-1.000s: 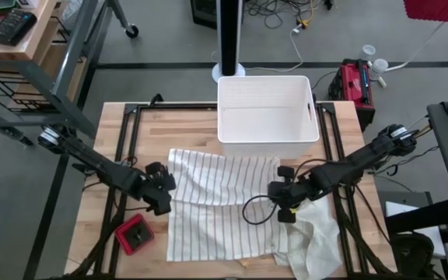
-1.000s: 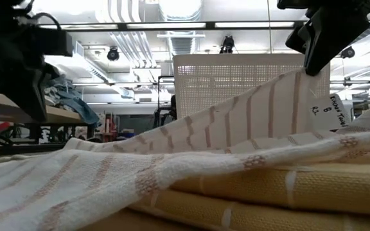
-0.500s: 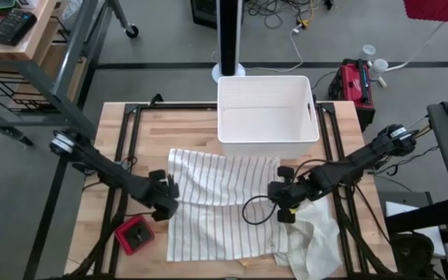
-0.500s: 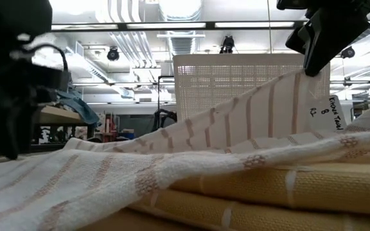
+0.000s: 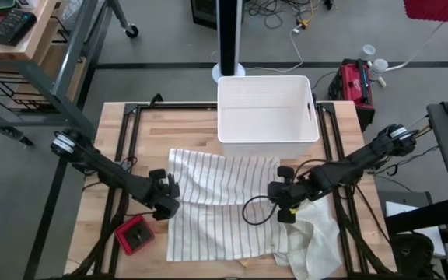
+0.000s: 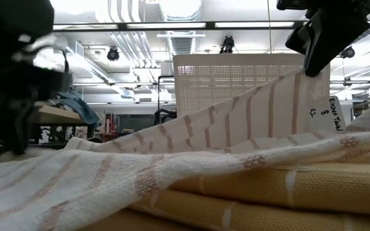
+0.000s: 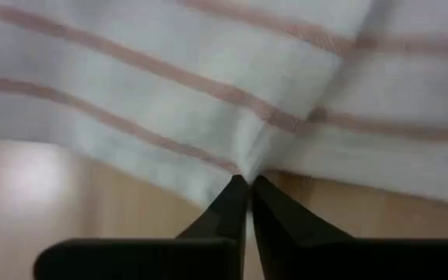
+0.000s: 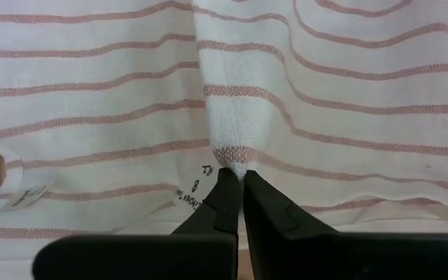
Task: Fold towel
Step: Fold the brown patterned towel
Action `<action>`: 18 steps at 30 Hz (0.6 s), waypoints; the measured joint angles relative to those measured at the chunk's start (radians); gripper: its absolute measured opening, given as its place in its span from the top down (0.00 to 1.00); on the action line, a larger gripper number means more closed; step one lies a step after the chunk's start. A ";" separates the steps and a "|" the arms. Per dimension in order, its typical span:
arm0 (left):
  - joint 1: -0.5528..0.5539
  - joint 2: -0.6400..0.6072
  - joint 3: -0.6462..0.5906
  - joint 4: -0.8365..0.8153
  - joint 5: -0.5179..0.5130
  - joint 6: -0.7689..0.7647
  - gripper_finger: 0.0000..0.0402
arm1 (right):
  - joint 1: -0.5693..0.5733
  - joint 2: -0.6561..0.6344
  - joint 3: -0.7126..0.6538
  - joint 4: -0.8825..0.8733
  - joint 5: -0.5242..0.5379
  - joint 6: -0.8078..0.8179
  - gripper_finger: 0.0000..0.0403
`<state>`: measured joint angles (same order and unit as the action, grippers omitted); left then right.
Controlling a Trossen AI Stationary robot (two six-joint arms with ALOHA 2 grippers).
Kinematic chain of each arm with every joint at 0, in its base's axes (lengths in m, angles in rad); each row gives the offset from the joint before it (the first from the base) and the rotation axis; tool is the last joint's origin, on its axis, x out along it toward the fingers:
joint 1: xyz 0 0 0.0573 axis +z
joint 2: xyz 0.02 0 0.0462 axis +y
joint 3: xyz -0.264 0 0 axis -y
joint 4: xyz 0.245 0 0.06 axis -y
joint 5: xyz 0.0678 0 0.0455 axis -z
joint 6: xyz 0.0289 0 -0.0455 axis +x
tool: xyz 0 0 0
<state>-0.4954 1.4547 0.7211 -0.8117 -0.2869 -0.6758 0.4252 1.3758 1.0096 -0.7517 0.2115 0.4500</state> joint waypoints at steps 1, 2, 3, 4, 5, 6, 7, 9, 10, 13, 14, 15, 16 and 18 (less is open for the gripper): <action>-0.003 -0.017 0.017 -0.008 -0.022 -0.006 0.99 | 0.000 0.000 0.000 0.000 0.000 -0.002 1.00; -0.006 -0.030 0.035 -0.029 -0.035 -0.014 0.99 | 0.000 0.000 0.000 -0.003 0.000 -0.002 1.00; -0.007 -0.042 0.052 -0.075 -0.039 -0.021 0.99 | 0.000 -0.002 0.000 -0.008 0.000 -0.002 1.00; -0.008 -0.051 0.069 -0.128 -0.040 -0.024 1.00 | 0.000 -0.005 0.000 -0.016 0.000 -0.001 1.00; -0.008 -0.059 0.090 -0.169 -0.041 -0.028 1.00 | 0.000 -0.008 0.000 -0.025 0.000 0.005 1.00; -0.008 -0.065 0.117 -0.197 -0.044 -0.038 1.00 | 0.000 -0.014 0.000 -0.038 -0.001 0.013 1.00; -0.009 -0.071 0.140 -0.224 -0.046 -0.047 1.00 | 0.002 -0.020 0.002 -0.056 -0.002 0.023 1.00; -0.013 -0.076 0.179 -0.291 -0.044 -0.051 1.00 | 0.006 -0.031 0.009 -0.076 -0.013 0.032 1.00; -0.017 -0.076 0.198 -0.297 -0.043 -0.052 1.00 | 0.011 -0.037 0.013 -0.081 -0.025 0.039 1.00; -0.034 -0.076 0.258 -0.306 -0.036 -0.051 1.00 | 0.026 -0.063 0.026 -0.094 -0.065 0.051 1.00; -0.042 -0.074 0.275 -0.317 -0.036 -0.056 1.00 | 0.034 -0.074 0.033 -0.094 -0.078 0.058 1.00; -0.055 -0.070 0.295 -0.322 -0.036 -0.065 1.00 | 0.042 -0.083 0.042 -0.103 -0.093 0.067 1.00; -0.069 -0.068 0.315 -0.327 -0.034 -0.078 1.00 | 0.048 -0.090 0.055 -0.117 -0.106 0.080 1.00; -0.095 -0.066 0.354 -0.354 -0.026 -0.105 1.00 | 0.067 -0.102 0.079 -0.142 -0.138 0.106 1.00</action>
<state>-0.5902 1.3891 1.0752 -1.1659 -0.3133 -0.7806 0.4923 1.2738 1.0891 -0.8941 0.0732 0.5562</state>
